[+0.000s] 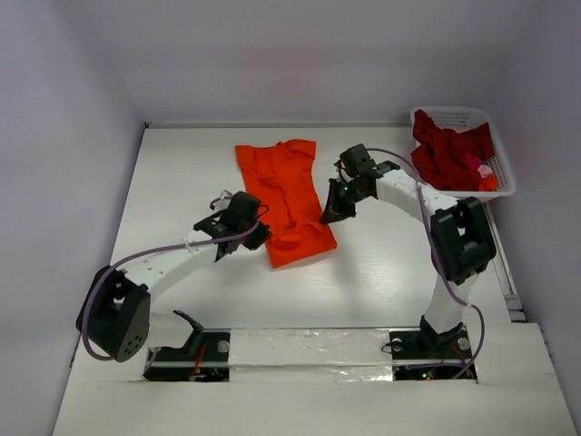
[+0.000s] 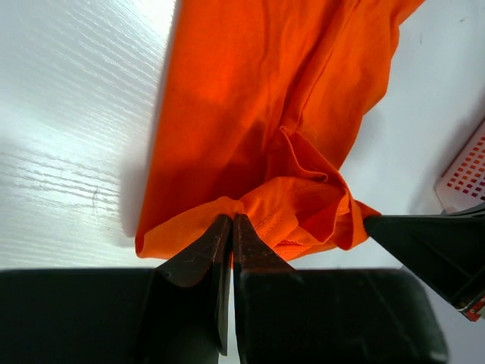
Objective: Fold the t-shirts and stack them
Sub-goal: Fold the tshirt
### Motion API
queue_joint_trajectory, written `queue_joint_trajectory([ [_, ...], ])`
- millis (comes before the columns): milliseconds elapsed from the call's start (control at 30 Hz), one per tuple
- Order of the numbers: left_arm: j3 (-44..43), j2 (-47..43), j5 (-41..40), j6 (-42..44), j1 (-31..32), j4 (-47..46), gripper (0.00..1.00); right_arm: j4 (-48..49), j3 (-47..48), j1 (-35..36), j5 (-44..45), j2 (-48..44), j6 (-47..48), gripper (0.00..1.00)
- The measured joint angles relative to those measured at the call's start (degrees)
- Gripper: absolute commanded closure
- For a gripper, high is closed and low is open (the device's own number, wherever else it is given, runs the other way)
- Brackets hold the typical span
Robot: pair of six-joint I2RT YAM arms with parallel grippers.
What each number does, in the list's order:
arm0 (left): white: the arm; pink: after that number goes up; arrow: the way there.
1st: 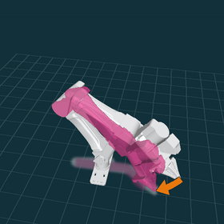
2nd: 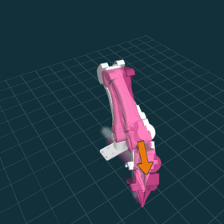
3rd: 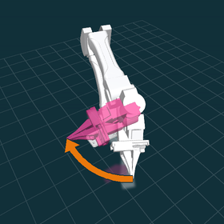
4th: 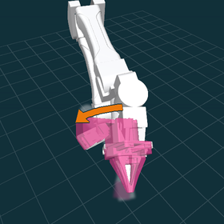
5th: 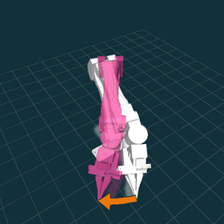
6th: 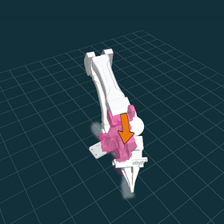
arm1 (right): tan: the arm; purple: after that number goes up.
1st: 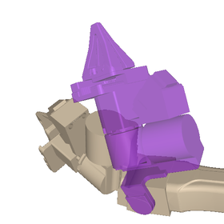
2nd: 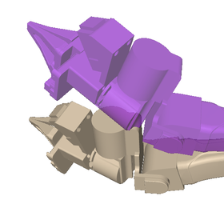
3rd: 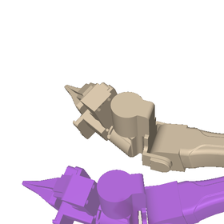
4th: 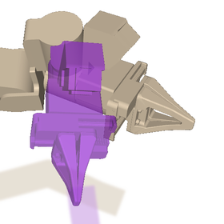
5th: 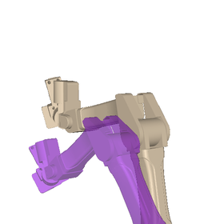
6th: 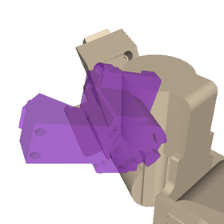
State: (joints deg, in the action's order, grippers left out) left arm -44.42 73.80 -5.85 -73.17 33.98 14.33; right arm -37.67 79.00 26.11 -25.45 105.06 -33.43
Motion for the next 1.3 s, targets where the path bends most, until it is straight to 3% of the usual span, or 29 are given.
queue_joint_trajectory([
  [733,-7.87,8.92,2.16,7.5,-6.8,-2.14,1.0,-0.07,13.2,-1.31,2.12,9.07,0.24,1.0],
  [1300,-8.13,12.87,3.13,9.14,-8.59,-5.46,1.0,-0.92,19.26,-1.31,2.1,16.72,1.75,1.0],
])
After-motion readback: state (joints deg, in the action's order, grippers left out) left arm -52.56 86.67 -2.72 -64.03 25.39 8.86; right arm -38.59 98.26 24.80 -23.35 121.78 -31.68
